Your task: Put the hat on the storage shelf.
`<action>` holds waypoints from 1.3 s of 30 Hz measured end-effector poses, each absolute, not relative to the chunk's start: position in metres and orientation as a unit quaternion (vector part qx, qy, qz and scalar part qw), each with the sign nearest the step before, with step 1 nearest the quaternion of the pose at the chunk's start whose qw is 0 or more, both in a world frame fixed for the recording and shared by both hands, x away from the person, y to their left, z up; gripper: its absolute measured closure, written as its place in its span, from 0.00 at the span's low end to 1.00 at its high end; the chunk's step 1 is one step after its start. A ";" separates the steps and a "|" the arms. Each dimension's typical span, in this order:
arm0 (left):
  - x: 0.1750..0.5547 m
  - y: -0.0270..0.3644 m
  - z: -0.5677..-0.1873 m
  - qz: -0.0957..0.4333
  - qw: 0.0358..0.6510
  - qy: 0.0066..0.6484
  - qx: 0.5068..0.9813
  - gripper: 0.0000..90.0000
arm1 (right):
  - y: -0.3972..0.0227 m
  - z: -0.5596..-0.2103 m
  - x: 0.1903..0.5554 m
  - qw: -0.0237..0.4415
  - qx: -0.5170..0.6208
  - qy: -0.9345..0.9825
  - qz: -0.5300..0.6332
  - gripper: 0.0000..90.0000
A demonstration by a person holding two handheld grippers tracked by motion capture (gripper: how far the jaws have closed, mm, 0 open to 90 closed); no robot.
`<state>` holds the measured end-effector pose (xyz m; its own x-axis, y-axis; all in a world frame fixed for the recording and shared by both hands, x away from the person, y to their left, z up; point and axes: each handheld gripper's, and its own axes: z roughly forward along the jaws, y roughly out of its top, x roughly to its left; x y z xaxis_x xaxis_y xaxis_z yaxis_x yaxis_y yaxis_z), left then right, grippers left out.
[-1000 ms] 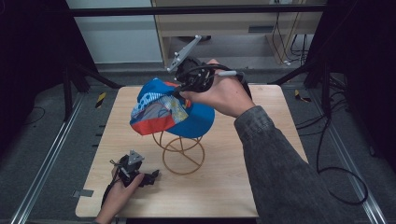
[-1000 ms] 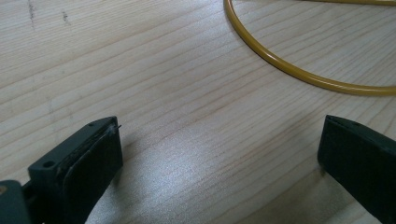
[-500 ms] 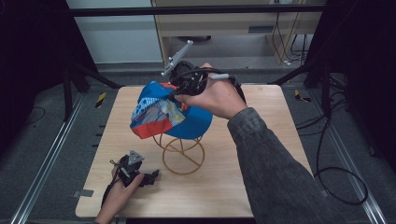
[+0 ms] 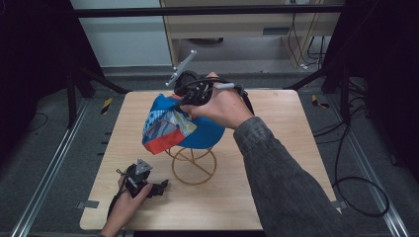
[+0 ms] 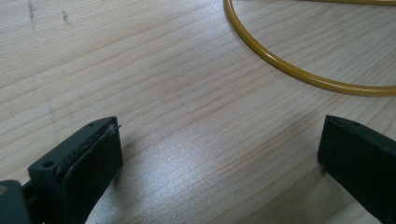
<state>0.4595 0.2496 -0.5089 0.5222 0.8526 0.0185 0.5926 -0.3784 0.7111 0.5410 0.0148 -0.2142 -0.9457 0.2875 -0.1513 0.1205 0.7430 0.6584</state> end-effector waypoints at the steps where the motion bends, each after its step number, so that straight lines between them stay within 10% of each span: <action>1: 0.460 0.250 -0.509 0.196 0.332 0.448 0.807 0.00 | 0.015 -0.214 0.541 0.122 0.110 0.925 0.341 1.00; 39: 0.460 0.250 -0.509 0.196 0.330 0.448 0.807 0.00 | 0.017 -0.232 0.545 0.111 0.118 0.928 0.335 0.97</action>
<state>0.4597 0.2496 -0.5088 0.5221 0.8526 0.0214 0.5931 -0.3810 0.7093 0.5452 0.0174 -0.2320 -0.9476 0.2936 -0.1260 0.1457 0.7482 0.6473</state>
